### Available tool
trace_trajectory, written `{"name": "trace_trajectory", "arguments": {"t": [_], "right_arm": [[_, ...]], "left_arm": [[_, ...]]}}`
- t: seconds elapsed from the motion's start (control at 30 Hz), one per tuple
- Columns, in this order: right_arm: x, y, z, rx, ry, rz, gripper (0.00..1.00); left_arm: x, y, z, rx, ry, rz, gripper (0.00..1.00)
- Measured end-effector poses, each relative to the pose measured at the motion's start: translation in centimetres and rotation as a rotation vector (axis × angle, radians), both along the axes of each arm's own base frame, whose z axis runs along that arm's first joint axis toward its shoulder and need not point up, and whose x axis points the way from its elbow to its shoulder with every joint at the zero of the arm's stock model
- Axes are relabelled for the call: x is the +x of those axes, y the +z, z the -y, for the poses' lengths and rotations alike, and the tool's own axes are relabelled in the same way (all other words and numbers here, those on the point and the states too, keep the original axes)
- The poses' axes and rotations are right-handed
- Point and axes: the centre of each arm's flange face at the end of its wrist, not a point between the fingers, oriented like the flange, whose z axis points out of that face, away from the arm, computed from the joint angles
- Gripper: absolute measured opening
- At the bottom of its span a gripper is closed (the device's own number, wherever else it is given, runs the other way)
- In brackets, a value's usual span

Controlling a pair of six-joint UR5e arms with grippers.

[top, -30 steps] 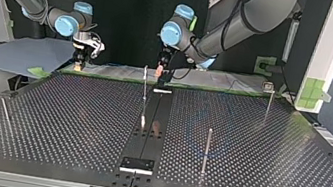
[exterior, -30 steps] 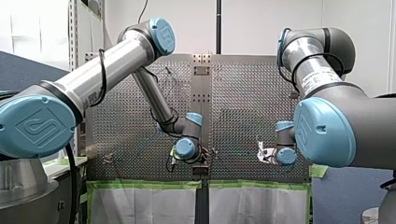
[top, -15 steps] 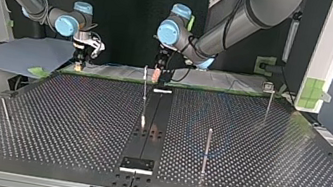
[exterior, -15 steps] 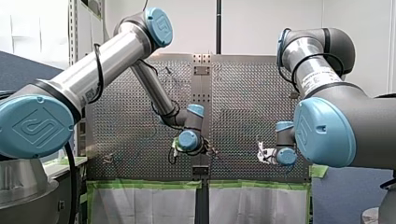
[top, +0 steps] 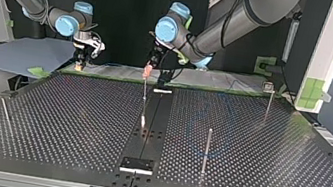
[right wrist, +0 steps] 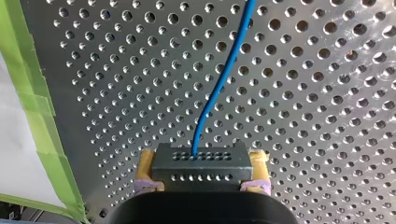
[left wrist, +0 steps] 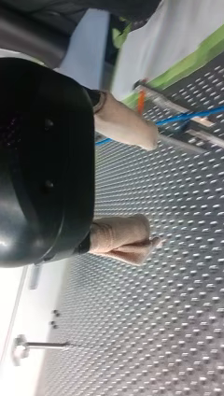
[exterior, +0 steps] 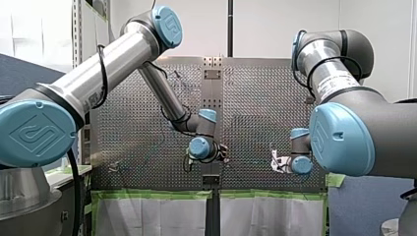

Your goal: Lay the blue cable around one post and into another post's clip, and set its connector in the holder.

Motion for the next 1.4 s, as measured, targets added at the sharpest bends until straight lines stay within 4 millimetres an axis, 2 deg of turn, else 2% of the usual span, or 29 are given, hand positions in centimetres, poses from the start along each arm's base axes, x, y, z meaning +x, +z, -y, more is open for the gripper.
{"name": "trace_trajectory", "arguments": {"t": [0.33, 1.4], "right_arm": [[0.0, -0.1, 0.0, 0.001, 0.0, 0.0, 0.0], [0.0, -0.5, -0.1, 0.004, 0.005, 0.0, 0.0]], "left_arm": [[-0.7, 0.1, 1.0, -0.02, -0.057, 0.002, 1.0], [-1.0, 0.0, 1.4, -0.03, -0.061, -0.005, 1.0]]}}
